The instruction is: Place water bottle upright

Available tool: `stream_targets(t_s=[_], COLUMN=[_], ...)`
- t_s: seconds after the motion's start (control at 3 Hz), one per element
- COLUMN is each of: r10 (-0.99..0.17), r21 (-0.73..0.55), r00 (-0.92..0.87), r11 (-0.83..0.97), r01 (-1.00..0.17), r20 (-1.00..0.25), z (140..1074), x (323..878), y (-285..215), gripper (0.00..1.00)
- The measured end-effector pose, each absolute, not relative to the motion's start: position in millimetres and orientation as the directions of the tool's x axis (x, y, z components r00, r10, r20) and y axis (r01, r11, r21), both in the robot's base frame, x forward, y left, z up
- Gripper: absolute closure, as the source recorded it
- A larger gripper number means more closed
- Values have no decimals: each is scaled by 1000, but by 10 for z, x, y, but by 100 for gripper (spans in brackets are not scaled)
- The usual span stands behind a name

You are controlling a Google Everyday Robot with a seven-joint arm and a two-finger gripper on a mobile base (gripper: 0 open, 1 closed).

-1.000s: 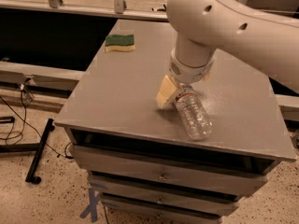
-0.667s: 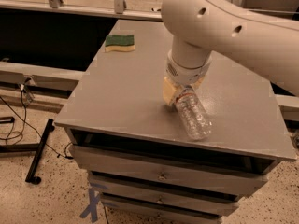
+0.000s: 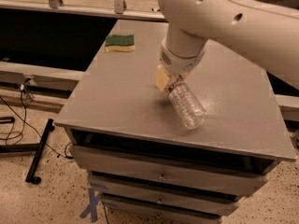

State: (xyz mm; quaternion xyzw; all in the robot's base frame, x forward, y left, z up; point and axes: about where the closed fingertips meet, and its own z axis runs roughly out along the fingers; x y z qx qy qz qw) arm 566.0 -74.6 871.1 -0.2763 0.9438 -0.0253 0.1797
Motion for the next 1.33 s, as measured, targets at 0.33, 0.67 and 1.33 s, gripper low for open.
stream_targets(t_s=[0.33, 0.67, 1.33], r10=[-546, -542, -315], r21=[-104, -75, 24], r00=[-710, -620, -372], r11=[819, 784, 734], r01=[-565, -616, -678], r20=[-444, -567, -873], z=[8942, 9223, 9938], x=[5913, 6130, 6377], y=[-644, -580, -771], gripper=[100, 100, 100])
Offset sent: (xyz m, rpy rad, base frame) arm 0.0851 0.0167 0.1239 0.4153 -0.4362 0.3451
